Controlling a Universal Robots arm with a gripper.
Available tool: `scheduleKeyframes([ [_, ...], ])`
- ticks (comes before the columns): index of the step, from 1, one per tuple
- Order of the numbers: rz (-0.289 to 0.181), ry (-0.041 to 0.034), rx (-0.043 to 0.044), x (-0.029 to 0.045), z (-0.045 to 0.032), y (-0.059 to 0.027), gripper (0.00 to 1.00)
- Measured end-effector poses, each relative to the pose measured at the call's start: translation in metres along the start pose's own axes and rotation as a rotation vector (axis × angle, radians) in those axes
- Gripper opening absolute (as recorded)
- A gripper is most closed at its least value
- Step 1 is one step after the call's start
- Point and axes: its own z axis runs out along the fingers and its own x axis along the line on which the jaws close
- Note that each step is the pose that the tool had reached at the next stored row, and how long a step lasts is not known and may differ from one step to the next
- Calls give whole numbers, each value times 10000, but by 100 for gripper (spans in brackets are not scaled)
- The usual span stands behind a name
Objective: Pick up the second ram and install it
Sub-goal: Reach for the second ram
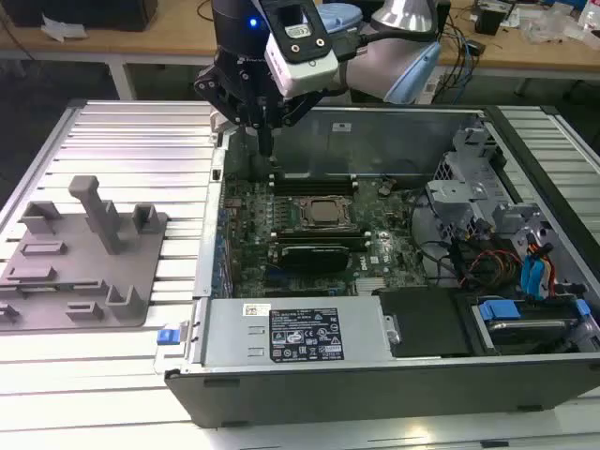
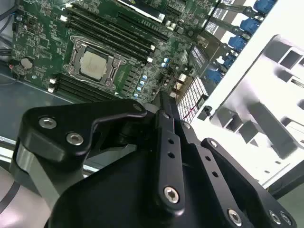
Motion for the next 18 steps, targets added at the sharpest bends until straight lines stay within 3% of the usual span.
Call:
scheduleKeyframes([
  [9,1,-1,-1,21,0,-2,8],
  [12,1,0,1,85,-1,-7,8],
  [18,0,-14,-1,304,-6,-23,8],
])
